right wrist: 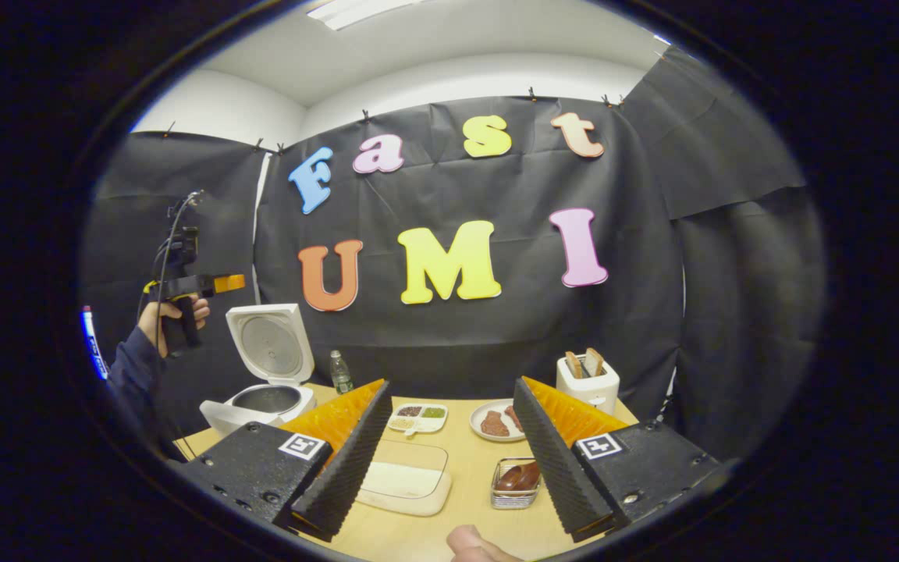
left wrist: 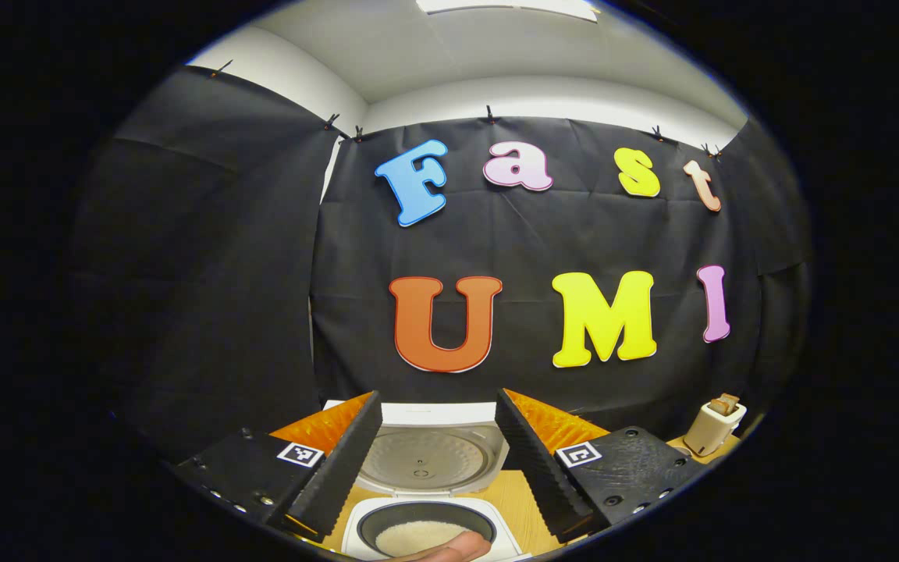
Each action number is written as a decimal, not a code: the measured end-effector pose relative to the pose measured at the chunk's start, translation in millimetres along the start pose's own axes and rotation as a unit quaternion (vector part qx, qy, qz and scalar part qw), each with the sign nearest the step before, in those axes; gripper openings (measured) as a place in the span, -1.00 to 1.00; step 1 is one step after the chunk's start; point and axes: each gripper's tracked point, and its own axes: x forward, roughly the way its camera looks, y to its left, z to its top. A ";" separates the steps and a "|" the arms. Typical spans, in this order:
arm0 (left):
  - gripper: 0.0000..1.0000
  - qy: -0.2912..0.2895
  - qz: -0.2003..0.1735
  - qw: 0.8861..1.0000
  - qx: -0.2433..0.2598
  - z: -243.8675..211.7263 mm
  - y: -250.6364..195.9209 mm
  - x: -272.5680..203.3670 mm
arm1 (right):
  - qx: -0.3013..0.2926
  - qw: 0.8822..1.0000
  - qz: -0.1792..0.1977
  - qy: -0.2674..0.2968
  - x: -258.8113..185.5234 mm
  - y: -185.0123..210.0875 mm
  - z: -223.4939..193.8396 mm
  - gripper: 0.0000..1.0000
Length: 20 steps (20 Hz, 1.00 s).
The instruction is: Close the left gripper, press the button to open the rice cooker; take a wooden spoon from the chopstick holder with the right hand, scoop a spoonful of rice and pour it into the rice cooker, then put the wooden spoon back into the chopstick holder.
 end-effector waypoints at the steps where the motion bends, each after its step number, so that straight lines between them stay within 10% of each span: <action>1: 0.86 -0.008 0.000 1.000 -0.006 4.6 2.0 7.6 | 0.001 1.000 -0.003 -0.003 -10.9 -5.7 -6.1 1.00; 5: 0.85 -0.063 0.012 0.998 0.001 26.1 13.4 41.5 | -0.002 1.000 -0.015 -0.015 -4.7 -17.0 -6.1 1.00; 20: 0.88 0.017 0.030 0.999 -0.013 -59.9 41.1 148.2 | -0.012 0.994 -0.027 -0.101 10.2 -23.3 10.5 1.00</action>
